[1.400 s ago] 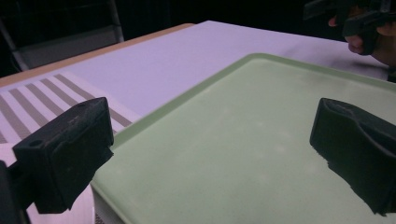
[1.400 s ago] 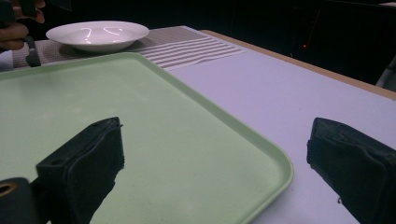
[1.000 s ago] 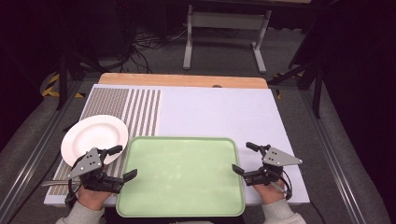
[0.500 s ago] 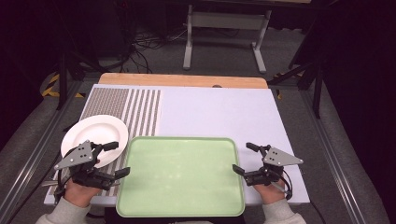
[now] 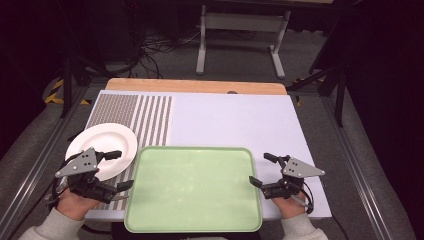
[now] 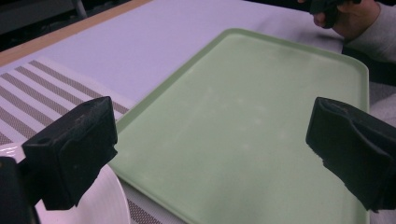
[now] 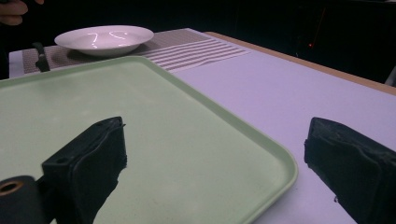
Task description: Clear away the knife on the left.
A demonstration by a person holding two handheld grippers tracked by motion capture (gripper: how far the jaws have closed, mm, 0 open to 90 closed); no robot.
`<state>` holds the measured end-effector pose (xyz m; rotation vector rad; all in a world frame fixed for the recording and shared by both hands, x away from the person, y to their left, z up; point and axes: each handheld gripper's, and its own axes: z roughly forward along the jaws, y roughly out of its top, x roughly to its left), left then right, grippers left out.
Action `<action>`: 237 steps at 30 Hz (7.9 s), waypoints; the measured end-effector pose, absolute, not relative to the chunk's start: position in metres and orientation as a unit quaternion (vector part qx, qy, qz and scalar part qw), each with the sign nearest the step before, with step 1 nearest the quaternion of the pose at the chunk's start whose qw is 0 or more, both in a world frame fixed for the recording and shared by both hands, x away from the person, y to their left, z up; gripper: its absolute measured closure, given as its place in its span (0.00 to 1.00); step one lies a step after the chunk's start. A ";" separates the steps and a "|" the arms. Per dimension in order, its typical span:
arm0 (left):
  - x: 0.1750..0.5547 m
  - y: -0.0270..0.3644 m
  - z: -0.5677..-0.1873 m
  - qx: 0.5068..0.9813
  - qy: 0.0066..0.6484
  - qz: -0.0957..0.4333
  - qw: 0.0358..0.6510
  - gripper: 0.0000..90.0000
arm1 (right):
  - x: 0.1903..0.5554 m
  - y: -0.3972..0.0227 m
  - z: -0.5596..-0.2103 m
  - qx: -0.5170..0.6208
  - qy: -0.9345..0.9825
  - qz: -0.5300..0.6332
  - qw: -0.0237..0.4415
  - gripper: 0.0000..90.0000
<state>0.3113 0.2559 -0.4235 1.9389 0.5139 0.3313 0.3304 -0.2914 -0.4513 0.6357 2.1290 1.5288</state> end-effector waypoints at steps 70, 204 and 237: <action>0.319 0.304 -0.430 0.972 0.170 0.041 0.154 0.27 | 0.334 -0.292 -0.455 0.236 0.763 0.575 0.176 0.07; 0.350 0.193 -0.367 0.948 0.209 -0.044 0.238 0.89 | 0.299 -0.319 -0.444 0.227 0.758 0.575 0.206 0.11; 0.353 0.155 -0.413 0.929 0.230 -0.107 0.268 0.89 | 0.301 -0.314 -0.446 0.220 0.760 0.579 0.195 0.11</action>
